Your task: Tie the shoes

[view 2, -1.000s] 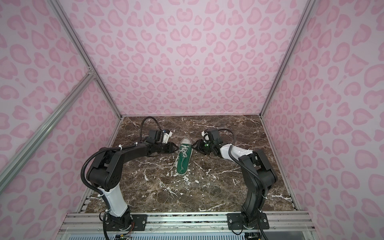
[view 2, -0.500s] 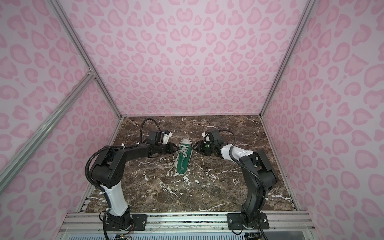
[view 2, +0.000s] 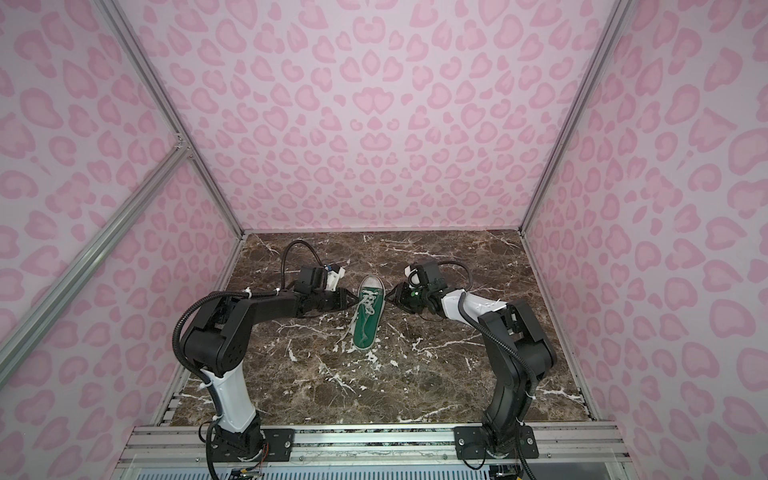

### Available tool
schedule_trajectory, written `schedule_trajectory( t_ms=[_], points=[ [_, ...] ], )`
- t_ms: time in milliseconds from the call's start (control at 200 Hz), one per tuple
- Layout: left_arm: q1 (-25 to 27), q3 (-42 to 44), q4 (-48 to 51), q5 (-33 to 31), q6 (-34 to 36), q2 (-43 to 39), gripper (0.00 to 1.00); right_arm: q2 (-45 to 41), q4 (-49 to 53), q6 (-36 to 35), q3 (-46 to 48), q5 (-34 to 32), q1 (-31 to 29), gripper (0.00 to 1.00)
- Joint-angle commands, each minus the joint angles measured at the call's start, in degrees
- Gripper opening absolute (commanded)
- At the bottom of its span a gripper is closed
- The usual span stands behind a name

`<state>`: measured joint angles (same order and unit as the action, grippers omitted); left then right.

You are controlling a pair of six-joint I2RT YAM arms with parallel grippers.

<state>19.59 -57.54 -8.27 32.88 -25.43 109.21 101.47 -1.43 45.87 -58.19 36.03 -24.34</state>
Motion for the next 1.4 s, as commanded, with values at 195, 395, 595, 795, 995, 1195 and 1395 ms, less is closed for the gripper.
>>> schedule_trajectory(
  t_ms=[195, 395, 595, 795, 995, 1195, 1395],
  points=[
    [0.25, 0.06, -2.26, 1.52, -1.37, -0.6, 0.34, 0.33, 0.26, -0.52, 0.08, 0.27, -0.09, 0.41],
    [0.84, -0.03, -2.23, 1.85, -1.47, -0.4, 0.33, -0.03, 0.68, -0.86, 0.31, 0.01, -0.05, 0.41],
    [1.12, 0.23, -1.66, 1.07, -0.46, -1.34, 0.24, 0.12, 1.16, -1.22, 0.26, 0.27, -0.09, 0.41],
    [1.12, -0.31, 0.12, 0.06, 0.89, -2.28, 0.11, -0.04, 1.16, -1.2, 0.2, 0.44, -0.09, 0.41],
    [1.1, -0.21, 1.17, -0.8, 2.13, -3.63, 0.08, 0.0, 0.39, -0.62, -0.28, 0.61, -1.29, 0.41],
    [1.21, -0.03, 1.41, -0.15, 1.86, -4.42, 0.07, 2.21, -3.89, 3.27, -3.19, 2.86, -3.93, 0.38],
    [1.23, 0.06, 1.97, -0.08, 1.57, -6.0, 0.06, 5.18, -9.39, 9.06, -5.39, 2.53, -5.57, 0.28]
  ],
)
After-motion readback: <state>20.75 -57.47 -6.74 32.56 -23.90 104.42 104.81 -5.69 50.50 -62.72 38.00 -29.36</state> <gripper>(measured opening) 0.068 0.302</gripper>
